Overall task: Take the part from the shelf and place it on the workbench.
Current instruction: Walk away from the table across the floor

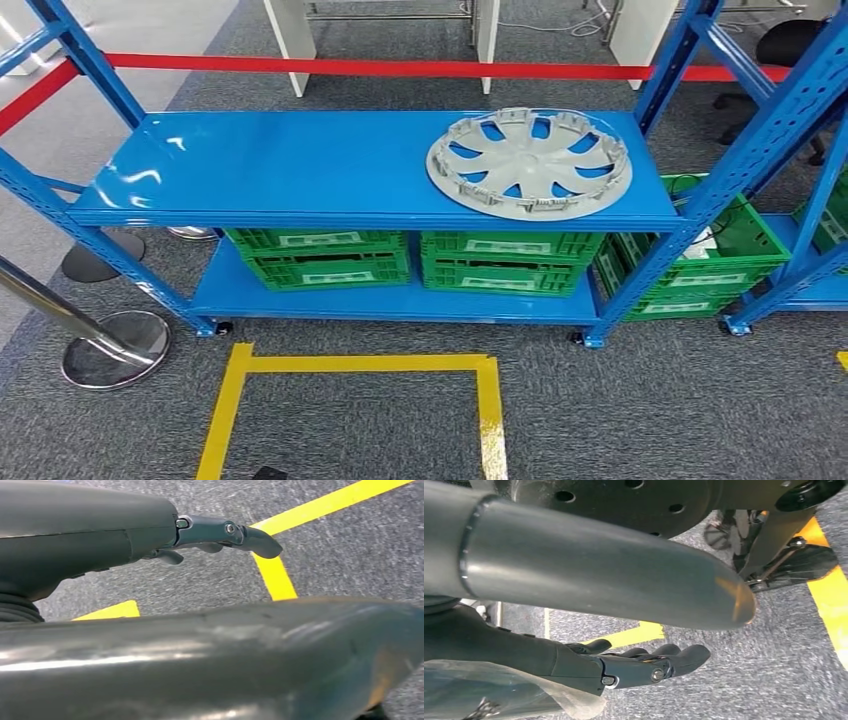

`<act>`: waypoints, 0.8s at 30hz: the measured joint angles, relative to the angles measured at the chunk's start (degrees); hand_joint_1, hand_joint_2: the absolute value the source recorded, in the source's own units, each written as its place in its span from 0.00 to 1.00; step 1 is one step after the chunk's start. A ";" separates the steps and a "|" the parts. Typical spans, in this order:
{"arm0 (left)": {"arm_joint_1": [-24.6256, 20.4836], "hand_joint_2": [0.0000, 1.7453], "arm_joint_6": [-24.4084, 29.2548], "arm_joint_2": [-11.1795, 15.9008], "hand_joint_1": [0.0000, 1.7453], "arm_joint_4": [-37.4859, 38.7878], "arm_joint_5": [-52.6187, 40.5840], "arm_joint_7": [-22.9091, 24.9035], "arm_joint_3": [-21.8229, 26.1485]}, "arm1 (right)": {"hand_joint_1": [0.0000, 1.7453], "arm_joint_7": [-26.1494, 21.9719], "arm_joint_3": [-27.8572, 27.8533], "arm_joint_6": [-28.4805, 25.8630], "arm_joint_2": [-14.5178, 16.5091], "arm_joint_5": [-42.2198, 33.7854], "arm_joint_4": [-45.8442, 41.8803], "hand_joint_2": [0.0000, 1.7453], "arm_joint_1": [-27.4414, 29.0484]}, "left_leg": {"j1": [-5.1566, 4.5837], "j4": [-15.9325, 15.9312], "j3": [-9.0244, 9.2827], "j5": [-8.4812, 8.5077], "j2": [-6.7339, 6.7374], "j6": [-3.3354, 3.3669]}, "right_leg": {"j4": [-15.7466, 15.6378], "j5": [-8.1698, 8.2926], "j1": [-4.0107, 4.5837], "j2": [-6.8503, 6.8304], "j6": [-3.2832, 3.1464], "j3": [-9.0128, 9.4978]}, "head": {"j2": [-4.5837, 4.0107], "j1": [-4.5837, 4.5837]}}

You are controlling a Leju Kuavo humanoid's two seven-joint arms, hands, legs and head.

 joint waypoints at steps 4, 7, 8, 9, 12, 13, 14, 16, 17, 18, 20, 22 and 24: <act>0.04 0.00 -0.02 0.12 0.00 0.00 0.07 0.00 0.03 | 0.00 0.00 -0.05 0.05 0.03 -0.02 0.01 0.00 -0.05 | -0.23 -3.20 1.10 0.16 -0.14 0.42 | -0.04 -0.09 -0.14 -0.12 1.08 -0.27 | 0.00 0.02; -0.01 0.00 -0.04 0.12 0.00 0.00 0.09 0.00 0.09 | 0.00 -0.02 -0.08 0.01 -0.01 -0.01 0.01 0.00 -0.06 | 0.27 -4.42 1.83 0.64 -0.08 0.74 | 5.49 -3.11 -0.32 -0.14 1.89 -3.21 | 0.00 0.32; -0.06 0.00 -0.07 0.05 0.00 0.00 0.08 0.00 0.09 | 0.00 -0.02 -0.10 0.00 -0.05 -0.01 0.01 0.00 -0.06 | 0.31 -4.46 1.89 0.58 -0.07 0.83 | 9.30 -4.74 -0.46 -0.15 2.17 -5.26 | 0.00 0.42; -0.06 0.00 -0.10 -0.01 0.00 0.00 0.07 0.00 0.09 | 0.00 -0.02 -0.11 0.00 -0.09 -0.01 0.01 0.00 -0.03 | 0.32 -4.44 1.93 0.48 -0.06 0.85 | 12.92 -5.92 -0.60 -0.16 2.43 -7.33 | 0.00 0.43; 0.02 0.00 -0.14 -0.14 0.00 0.00 0.08 0.00 0.09 | 0.00 0.00 -0.17 0.00 -0.22 -0.01 0.01 0.00 0.15 | 0.43 -4.35 2.51 -0.04 -0.06 0.65 | 12.98 -3.26 -0.93 -0.20 2.93 -8.35 | 0.00 0.43; 0.04 0.00 -0.14 -0.17 0.00 0.00 0.08 0.00 0.09 | 0.00 -0.01 -0.20 -0.01 -0.27 0.00 0.01 0.00 0.16 | 0.51 -4.29 2.85 -0.32 -0.08 0.45 | 9.04 -0.81 -1.04 -0.26 2.99 -6.63 | 0.00 0.43; 0.03 0.00 -0.15 -0.17 0.00 0.00 0.08 0.00 0.10 | 0.00 -0.01 -0.21 0.00 -0.31 0.00 0.01 0.00 0.10 | 0.48 -4.19 3.10 -0.63 -0.10 0.16 | 5.18 0.78 -1.03 -0.32 2.99 -4.80 | 0.00 0.47; -0.03 0.00 -0.15 -0.19 0.00 0.00 0.08 0.00 0.11 | 0.00 -0.01 -0.22 0.02 -0.34 -0.01 0.03 0.00 -0.03 | 0.33 -3.92 3.29 -1.15 -0.14 -0.50 | 0.52 1.85 -0.93 -0.32 2.47 -2.23 | 0.00 0.48; -0.08 0.00 -0.16 -0.19 0.00 0.00 0.08 0.00 0.11 | 0.00 0.01 -0.22 0.03 -0.34 -0.02 0.04 0.00 -0.05 | 0.25 -3.87 3.31 -1.29 -0.14 -0.79 | 0.17 1.42 -0.79 -0.27 2.08 -1.88 | 0.00 0.37; -0.12 0.00 -0.17 -0.19 0.00 0.00 0.08 0.00 0.11 | 0.00 0.01 -0.23 0.07 -0.34 -0.02 0.04 0.00 -0.02 | 0.28 -3.86 3.40 -1.38 -0.14 -1.03 | 0.07 1.37 -0.76 -0.21 1.62 -1.69 | 0.00 0.29; -0.18 0.00 -0.22 -0.18 0.00 0.00 0.07 0.00 0.13 | 0.00 0.00 -0.27 0.31 -0.34 -0.01 0.04 0.00 0.08 | 0.41 -3.15 3.43 -2.13 -0.15 -1.53 | -0.13 1.25 -0.84 -0.24 0.91 -1.38 | 0.00 0.01; -0.20 0.00 -0.25 -0.16 0.00 0.00 0.04 0.00 0.16 | 0.00 -0.10 -0.33 0.68 -0.34 0.00 0.04 0.00 0.04 | 0.53 1.57 1.35 -4.68 -0.18 -2.03 | -0.34 1.07 -0.99 -0.31 0.27 -0.95 | 0.00 -0.26; -0.13 0.00 -0.27 -0.16 0.00 0.00 0.02 0.00 0.22 | 0.00 -0.31 -0.43 0.91 -0.35 0.02 0.04 0.00 -0.03 | 0.59 9.57 -2.83 -7.70 -0.19 -2.30 | -0.34 0.74 -0.88 -0.31 -0.15 -0.64 | 0.00 -0.41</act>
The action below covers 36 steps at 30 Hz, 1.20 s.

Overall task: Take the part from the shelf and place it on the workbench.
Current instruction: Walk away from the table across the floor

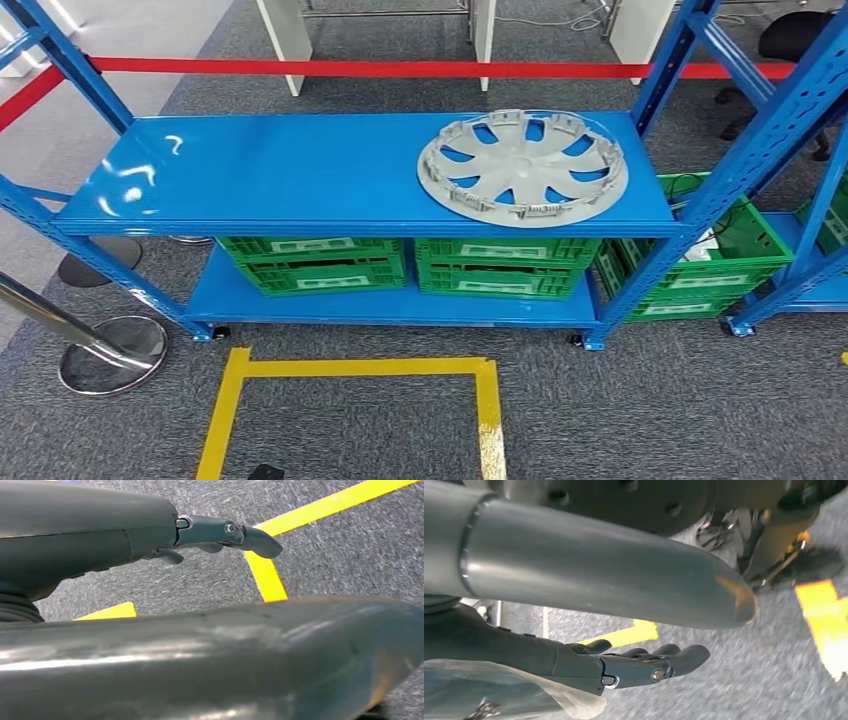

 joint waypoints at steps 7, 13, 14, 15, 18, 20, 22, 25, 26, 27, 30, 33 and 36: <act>0.19 0.00 -0.13 0.12 0.00 0.00 -0.10 0.01 0.07 | 0.00 -0.51 -0.13 0.19 0.04 0.86 0.07 0.00 0.03 | -0.49 -10.40 2.23 9.02 -0.10 1.73 | 0.04 -1.79 0.43 0.47 0.41 1.82 | 0.00 0.11; 0.15 0.00 0.04 0.15 0.00 0.00 -0.56 0.10 0.16 | 0.00 -0.58 -0.12 0.86 -0.07 1.56 0.10 0.00 -0.15 | 0.00 -13.34 3.94 8.63 -0.34 2.50 | 3.41 -4.53 0.42 0.22 2.28 0.36 | 0.01 0.55; 0.07 0.00 0.06 0.13 0.00 0.00 -0.60 0.11 0.18 | 0.00 -0.59 -0.11 1.03 -0.14 1.61 0.11 0.00 -0.17 | 0.02 -13.44 4.15 8.51 -0.41 2.63 | 7.00 -6.08 0.34 0.19 2.53 -1.55 | 0.01 0.74; 0.03 0.00 0.04 0.07 0.00 0.00 -0.62 0.11 0.19 | 0.00 -0.58 -0.10 1.16 -0.21 1.63 0.11 0.00 -0.17 | 0.03 -13.44 4.26 8.36 -0.54 2.72 | 11.11 -7.55 0.25 0.19 2.74 -4.01 | 0.01 0.84; 0.12 0.00 0.03 -0.02 0.00 0.00 -0.63 0.15 0.24 | 0.00 -0.57 -0.07 1.30 -0.38 1.66 0.11 0.00 0.05 | 0.10 -13.41 5.04 7.66 -1.41 2.65 | 15.27 -6.24 0.01 0.20 3.19 -8.02 | 0.00 0.91; 0.17 0.00 -0.01 -0.04 0.00 0.00 -0.64 0.19 0.28 | 0.00 -0.58 -0.07 1.33 -0.45 1.69 0.12 0.00 0.15 | 0.21 -13.39 5.84 7.02 -2.42 2.27 | 8.38 -1.09 -0.34 1.23 3.30 -5.72 | 0.00 0.96; -0.04 0.00 -0.10 -0.04 0.00 0.00 -0.66 0.20 0.38 | 0.00 -0.60 -0.05 1.40 -0.50 1.76 0.20 0.00 0.19 | 0.13 -13.16 6.03 6.42 -3.51 1.60 | 2.28 1.38 -0.74 3.39 3.04 -2.94 | 0.00 0.98; -0.14 0.00 -0.15 -0.02 0.00 0.00 -0.70 0.23 0.58 | 0.00 -0.61 -0.04 1.53 -0.57 1.91 0.26 0.00 0.17 | 0.28 -13.10 5.75 6.18 -4.95 0.75 | 1.02 0.81 -0.68 3.58 1.91 -1.79 | 0.00 0.93; -0.09 0.00 -0.15 -0.01 0.00 0.00 -0.70 0.27 0.63 | 0.00 -0.59 -0.04 1.61 -0.59 1.97 0.26 0.00 0.15 | 0.34 -12.79 5.71 5.93 -4.80 0.53 | 0.95 0.69 -0.68 3.04 1.52 -1.59 | 0.00 0.91; -0.08 0.00 -0.15 -0.01 0.00 0.00 -0.70 0.32 0.66 | 0.00 -0.57 -0.04 1.69 -0.60 2.02 0.26 0.00 0.15 | 0.34 -11.66 5.27 5.27 -4.12 0.29 | 0.87 0.52 -0.71 2.42 1.08 -1.33 | 0.00 0.73; -0.22 0.00 -0.15 -0.02 0.00 0.00 -0.72 0.39 0.71 | 0.00 -0.59 -0.04 1.84 -0.60 2.09 0.26 0.00 0.17 | 0.26 -1.65 0.19 0.90 -1.32 -0.27 | 0.77 -0.21 -0.50 0.20 0.06 -0.52 | 0.00 0.22; 0.07 0.00 -0.15 -0.02 0.00 0.00 -0.72 0.50 0.74 | 0.00 -0.59 -0.04 1.86 -0.61 2.11 0.26 0.00 0.15 | 0.24 3.97 -3.69 0.92 -0.89 -0.05 | 0.77 -1.10 -0.07 -1.75 -0.17 0.45 | 0.00 0.20; 0.19 0.00 -0.15 0.01 0.00 0.00 -0.72 0.52 0.77 | 0.00 -0.59 -0.04 1.90 -0.61 2.13 0.28 0.00 0.09 | -0.49 -5.96 0.08 7.42 1.47 1.42 | 0.72 -2.21 0.42 -3.46 -0.05 1.84 | 0.00 0.25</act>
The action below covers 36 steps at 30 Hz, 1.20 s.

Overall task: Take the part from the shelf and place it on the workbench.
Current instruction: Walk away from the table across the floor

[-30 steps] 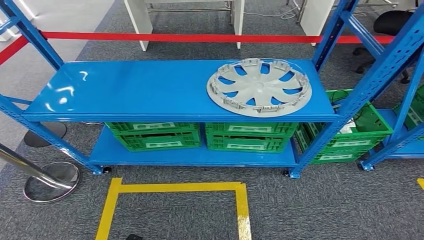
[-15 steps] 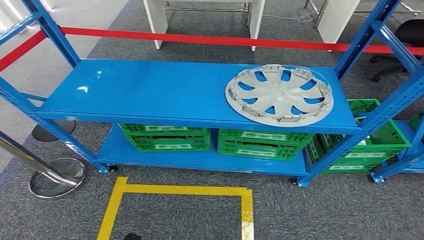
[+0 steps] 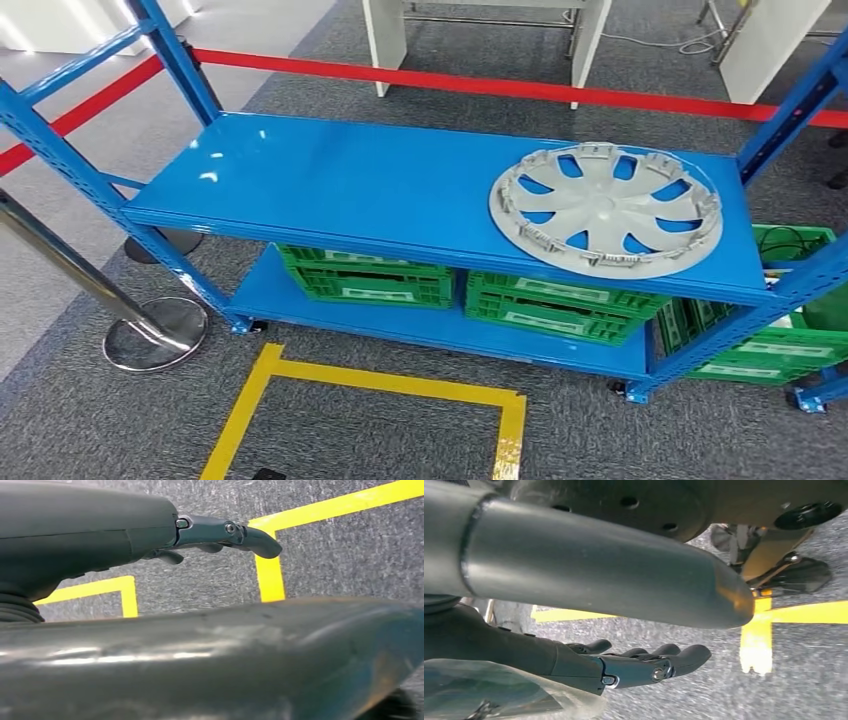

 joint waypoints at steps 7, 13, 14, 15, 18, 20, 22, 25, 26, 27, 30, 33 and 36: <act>0.05 0.00 0.02 -0.02 0.00 0.00 -0.01 0.10 0.11 | 0.00 -0.13 0.01 -0.51 -0.04 0.38 0.03 0.00 -0.35 | -0.37 -6.58 3.40 0.99 0.75 1.54 | 1.54 -2.57 0.18 -0.27 1.81 0.65 | 0.00 0.49; -0.09 0.00 -0.01 -0.32 0.00 0.00 -0.01 0.13 0.17 | 0.00 -0.33 0.02 -0.86 -0.14 0.55 0.05 0.00 0.17 | 0.12 -6.90 5.01 -0.19 -1.16 1.64 | 13.95 -2.86 -0.54 3.37 3.03 -9.40 | 0.00 0.82; -0.04 0.00 -0.02 -0.34 0.00 0.00 -0.01 0.13 0.17 | 0.00 -0.33 0.02 -0.86 -0.15 0.56 0.05 0.00 0.22 | 0.24 -6.83 5.59 -0.66 -1.37 1.39 | 10.49 0.09 -0.70 3.36 3.21 -8.50 | 0.00 0.84; -0.04 0.00 -0.03 -0.33 0.00 0.00 -0.01 0.13 0.18 | 0.00 -0.34 0.03 -0.83 -0.16 0.57 0.09 0.00 0.23 | 0.26 -6.70 5.99 -1.19 -1.54 1.02 | 7.04 2.21 -0.74 3.38 3.36 -7.34 | 0.00 0.92; -0.23 0.00 -0.11 -0.30 0.00 0.00 -0.03 0.13 0.18 | 0.00 -0.39 0.04 -0.71 -0.18 0.59 0.20 0.00 0.02 | 0.08 -6.25 6.26 -2.31 -1.86 -0.02 | 1.77 3.07 -0.64 3.50 2.43 -4.66 | 0.00 0.86; -0.31 0.00 -0.13 -0.27 0.00 0.00 -0.03 0.14 0.17 | 0.00 -0.41 0.03 -0.70 -0.22 0.60 0.20 0.00 0.01 | 0.16 -6.21 6.45 -2.65 -1.89 -0.40 | 1.53 2.70 -0.63 3.53 1.49 -4.24 | 0.01 0.53; -0.34 0.00 -0.13 -0.24 0.00 0.00 -0.03 0.14 0.17 | 0.00 -0.41 0.02 -0.69 -0.23 0.61 0.20 0.00 0.04 | 0.29 -4.03 5.71 -4.01 -1.87 -0.89 | 1.44 2.34 -0.73 3.44 0.78 -3.82 | 0.01 0.32; -0.27 0.00 -0.13 -0.23 0.00 0.00 -0.03 0.14 0.17 | 0.00 -0.43 0.02 -0.56 -0.23 0.63 0.20 0.00 -0.07 | 0.35 6.71 -0.02 -8.21 -1.87 -1.47 | 1.39 1.66 -0.69 3.32 -0.01 -3.10 | 0.01 0.04; -0.18 0.00 -0.13 -0.23 0.00 0.00 -0.03 0.14 0.17 | 0.00 -0.43 0.02 -0.52 -0.23 0.65 0.20 0.00 -0.06 | 0.35 9.79 -2.02 -8.73 -1.87 -1.47 | 1.39 1.39 -0.63 3.36 -0.11 -2.80 | 0.01 0.02; -0.09 0.00 -0.13 -0.23 0.00 0.00 -0.03 0.13 0.17 | 0.00 -0.42 0.02 -0.52 -0.23 0.67 0.20 0.00 -0.03 | 0.34 11.01 -3.23 -8.05 -1.87 -1.34 | 1.39 1.10 -0.55 3.42 -0.16 -2.42 | 0.00 0.02; 0.02 0.00 -0.13 -0.21 0.00 0.00 -0.03 0.14 0.17 | 0.00 -0.42 0.02 -0.48 -0.22 0.69 0.21 0.00 0.03 | 0.04 3.16 -1.42 -0.93 -1.88 -0.12 | 1.30 0.11 -0.32 3.61 -0.13 -1.17 | 0.00 0.04; -0.05 0.00 -0.15 -0.05 0.00 0.02 -0.10 0.22 0.18 | 0.00 -0.40 0.02 -0.22 -0.10 0.77 0.33 0.00 -0.09 | -0.64 -3.67 1.15 1.37 -1.82 1.11 | 0.97 -0.68 -0.24 3.56 0.61 -0.85 | 0.00 0.21; 0.09 0.00 -0.14 -0.03 0.00 0.02 -0.21 0.28 0.19 | 0.00 -0.33 0.02 -0.03 -0.05 0.89 0.36 0.00 -0.15 | -0.50 -5.57 2.25 1.15 -1.95 1.41 | 0.39 -0.97 -0.32 3.39 1.61 -0.19 | 0.00 0.14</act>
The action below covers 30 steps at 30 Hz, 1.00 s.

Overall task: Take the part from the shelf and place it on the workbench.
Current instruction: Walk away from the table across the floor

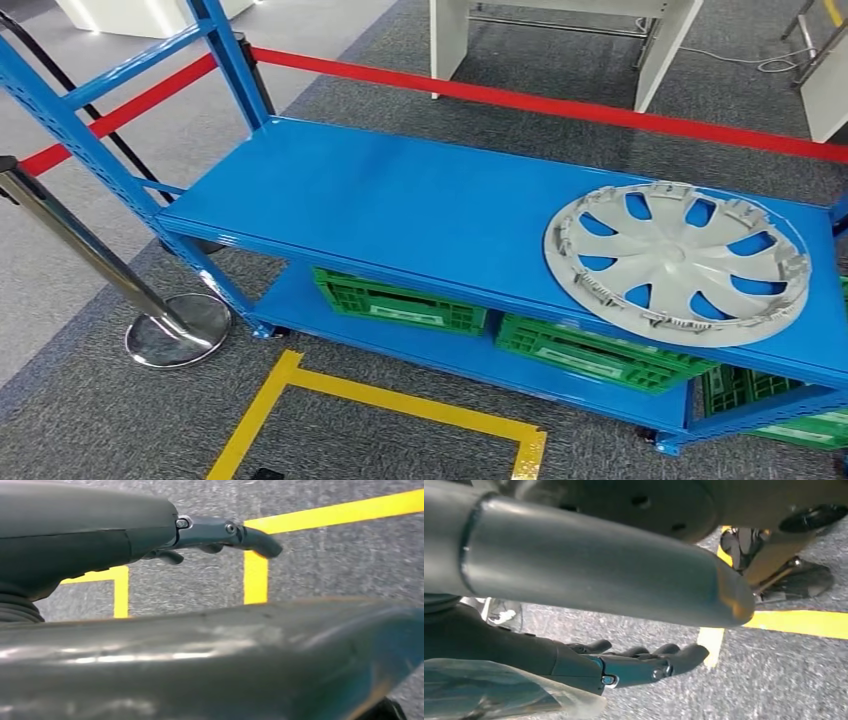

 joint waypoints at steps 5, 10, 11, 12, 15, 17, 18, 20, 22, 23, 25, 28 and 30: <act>-0.15 0.00 -0.02 -0.10 0.00 0.00 -0.10 0.00 0.03 | 0.00 0.02 0.00 0.07 -0.02 0.03 0.00 0.00 0.00 | 0.39 -1.43 1.65 -0.36 0.01 0.51 | 13.41 -5.38 -0.08 0.09 1.21 -8.07 | 0.00 0.10; 0.03 0.00 -0.03 -0.17 0.00 0.00 -0.08 0.00 0.03 | 0.00 0.04 0.01 0.10 -0.07 0.05 0.03 0.00 0.17 | 0.35 -1.31 4.16 -2.59 -0.07 -0.08 | 4.56 3.88 -0.11 0.01 1.22 -6.60 | 0.00 0.13; -0.04 0.00 -0.03 -0.17 0.00 0.00 -0.09 0.00 0.03 | 0.00 0.03 0.01 0.10 -0.08 0.05 0.05 0.00 0.13 | 0.26 -1.20 4.36 -3.02 -0.09 -0.38 | 2.13 4.87 -0.07 0.04 0.88 -5.45 | 0.01 0.13; -0.10 0.00 -0.03 -0.18 0.00 0.00 -0.10 -0.01 0.03 | 0.00 0.03 0.01 0.11 -0.09 0.05 0.08 0.00 0.11 | 0.17 -1.13 4.40 -3.34 -0.09 -0.66 | 0.97 4.99 0.00 0.08 0.51 -4.81 | 0.01 0.03; -0.25 0.00 -0.03 -0.16 0.00 0.00 -0.13 -0.02 0.03 | 0.00 0.08 0.00 0.15 -0.09 0.06 0.09 0.00 0.14 | 0.21 -1.07 4.78 -4.00 -0.09 -1.37 | 0.50 4.38 -0.01 0.21 -0.63 -4.15 | 0.02 -0.27; -0.32 0.00 -0.03 -0.11 0.00 0.00 -0.14 -0.03 0.03 | 0.00 0.10 0.00 0.17 -0.07 0.07 0.09 0.00 0.16 | 0.34 1.78 3.74 -5.66 -0.06 -2.03 | 0.09 4.11 -0.26 0.09 -1.32 -3.45 | 0.02 -0.50; -0.32 0.00 -0.03 -0.09 0.00 0.00 -0.15 -0.04 0.03 | 0.00 0.10 0.00 0.19 -0.07 0.08 0.10 0.00 0.13 | 0.47 5.13 2.04 -7.09 -0.04 -2.37 | -0.01 3.89 -0.31 0.02 -1.61 -3.10 | 0.02 -0.60; -0.29 0.00 -0.03 -0.09 0.00 0.00 -0.15 -0.04 0.03 | 0.00 0.09 0.00 0.20 -0.08 0.08 0.09 0.00 0.05 | 0.75 13.28 -2.67 -9.68 -0.02 -2.86 | -0.05 3.34 -0.32 -0.04 -1.93 -2.47 | 0.02 -0.69; -0.13 0.00 -0.11 -0.09 0.00 0.00 -0.14 -0.03 0.03 | 0.00 0.11 0.00 0.27 -0.10 0.10 0.09 0.00 0.11 | 0.96 15.99 -5.18 -8.48 -0.02 -3.00 | -0.05 2.69 -0.32 0.09 -1.90 -1.61 | 0.02 -0.71; -0.07 0.00 -0.15 -0.09 0.00 0.00 -0.14 -0.03 0.03 | 0.00 0.14 0.00 0.34 -0.11 0.13 0.09 0.00 0.14 | 1.03 13.99 -4.94 -6.10 -0.02 -2.92 | -0.05 2.34 -0.32 0.16 -1.82 -1.04 | 0.02 -0.70; -0.09 0.00 -0.21 -0.09 0.00 0.01 -0.13 -0.01 0.03 | 0.00 0.19 0.00 0.43 -0.11 0.24 0.11 0.00 0.16 | 0.99 6.83 -2.77 -0.91 -0.02 -2.53 | -0.09 1.56 -0.24 0.23 -1.48 -0.13 | 0.02 -0.68; -0.17 0.00 -0.20 -0.16 0.00 0.02 -0.03 0.02 0.04 | 0.00 0.19 0.00 0.12 -0.11 0.51 0.13 0.00 0.03 | 0.67 1.13 -0.72 0.38 0.01 -1.87 | -0.24 0.88 0.01 0.23 -0.47 0.04 | 0.01 -0.65; -0.06 0.00 -0.20 -0.24 0.00 0.02 0.24 0.03 0.09 | 0.00 0.10 -0.01 -0.31 -0.11 0.39 0.13 0.00 -0.02 | 0.76 0.45 -0.42 0.28 -0.02 -1.41 | -0.41 0.65 -0.06 0.13 0.19 0.34 | 0.01 -0.64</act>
